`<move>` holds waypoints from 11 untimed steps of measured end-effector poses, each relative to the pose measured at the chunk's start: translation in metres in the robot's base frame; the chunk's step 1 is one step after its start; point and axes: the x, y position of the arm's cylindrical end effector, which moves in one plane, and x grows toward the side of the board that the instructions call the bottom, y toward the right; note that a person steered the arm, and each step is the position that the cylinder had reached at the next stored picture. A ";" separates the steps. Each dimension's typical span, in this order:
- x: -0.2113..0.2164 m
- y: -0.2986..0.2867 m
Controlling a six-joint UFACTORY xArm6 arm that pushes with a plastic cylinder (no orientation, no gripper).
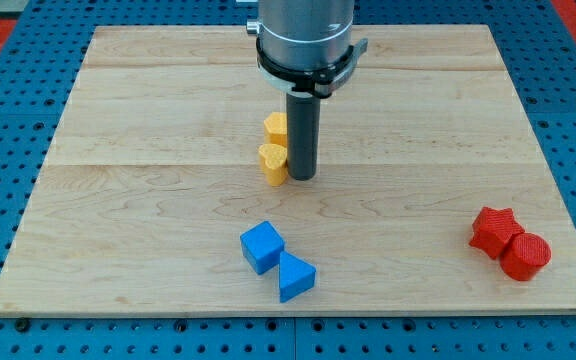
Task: Push the blue triangle up towards the center
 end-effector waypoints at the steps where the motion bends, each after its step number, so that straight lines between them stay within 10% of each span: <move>1: 0.022 -0.033; 3: -0.028 -0.021; 6: 0.152 0.064; 11: 0.151 -0.037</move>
